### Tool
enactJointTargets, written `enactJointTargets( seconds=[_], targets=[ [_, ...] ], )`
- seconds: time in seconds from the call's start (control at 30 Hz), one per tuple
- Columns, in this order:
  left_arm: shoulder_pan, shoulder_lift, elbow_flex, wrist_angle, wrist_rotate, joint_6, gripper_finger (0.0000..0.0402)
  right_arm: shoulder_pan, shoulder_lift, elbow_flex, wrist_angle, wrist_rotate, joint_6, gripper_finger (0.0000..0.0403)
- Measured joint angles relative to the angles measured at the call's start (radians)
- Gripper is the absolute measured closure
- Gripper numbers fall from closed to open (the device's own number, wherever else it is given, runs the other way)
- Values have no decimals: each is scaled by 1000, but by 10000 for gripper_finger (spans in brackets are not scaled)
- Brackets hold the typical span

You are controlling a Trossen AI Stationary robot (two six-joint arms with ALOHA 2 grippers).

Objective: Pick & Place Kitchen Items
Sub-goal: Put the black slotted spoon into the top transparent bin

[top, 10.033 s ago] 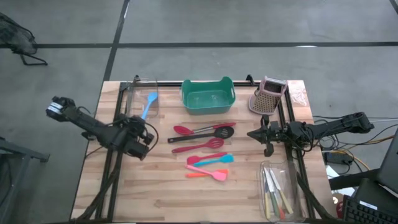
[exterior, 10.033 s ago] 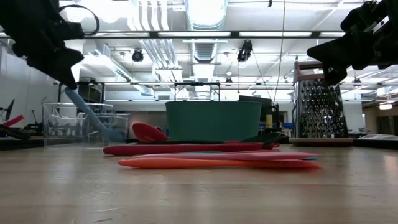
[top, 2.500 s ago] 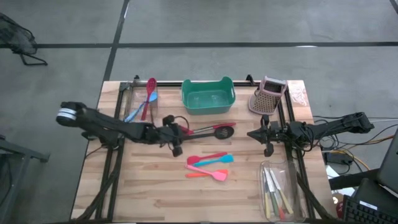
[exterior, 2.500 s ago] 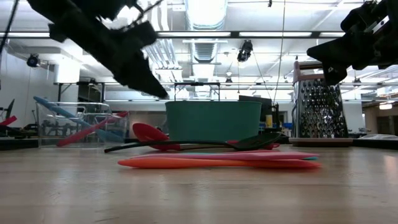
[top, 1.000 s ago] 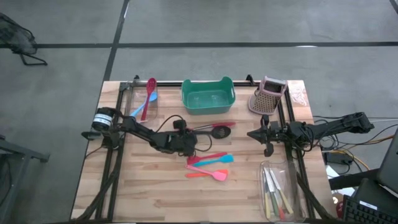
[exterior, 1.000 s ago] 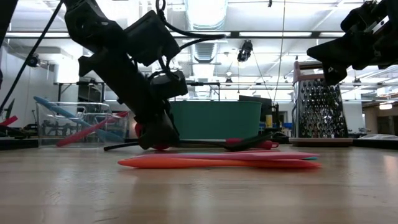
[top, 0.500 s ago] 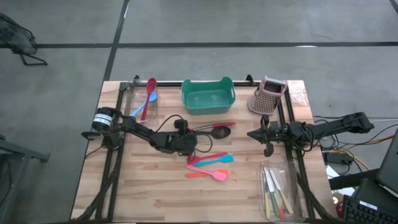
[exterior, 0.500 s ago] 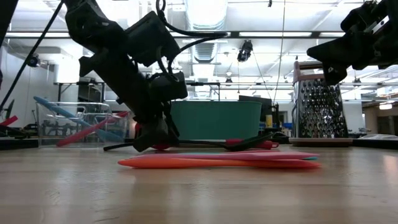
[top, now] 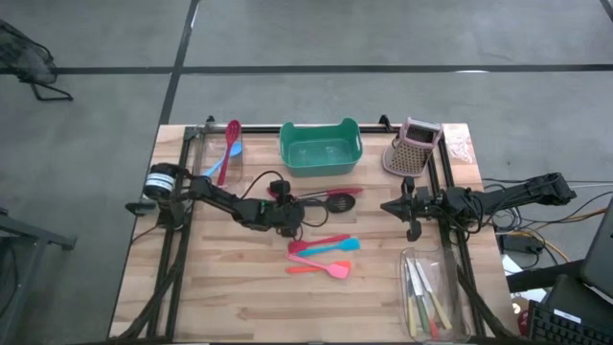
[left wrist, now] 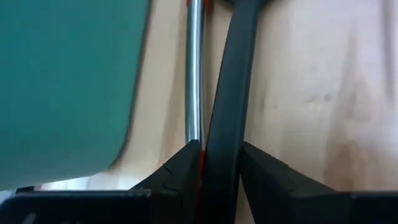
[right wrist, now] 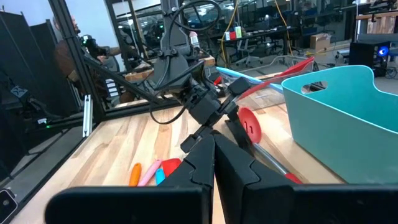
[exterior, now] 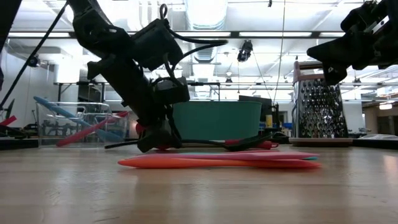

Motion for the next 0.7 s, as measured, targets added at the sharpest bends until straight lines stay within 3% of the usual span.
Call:
enactJointTargets(
  seconds=[0.13,0.33,0.57,0.7],
  targets=[
    [3,0,0,-1,-11,0,304,0,0,0,0,0,0,394],
    [1,0,1,-2,2,-1,380,0,0,0,0,0,0,394],
    [-28,-31,3,-55,5,7,370,0,0,0,0,0,0,394],
    [-55,-110,3,-124,-13,2,379,0,0,0,0,0,0,394]
  ],
)
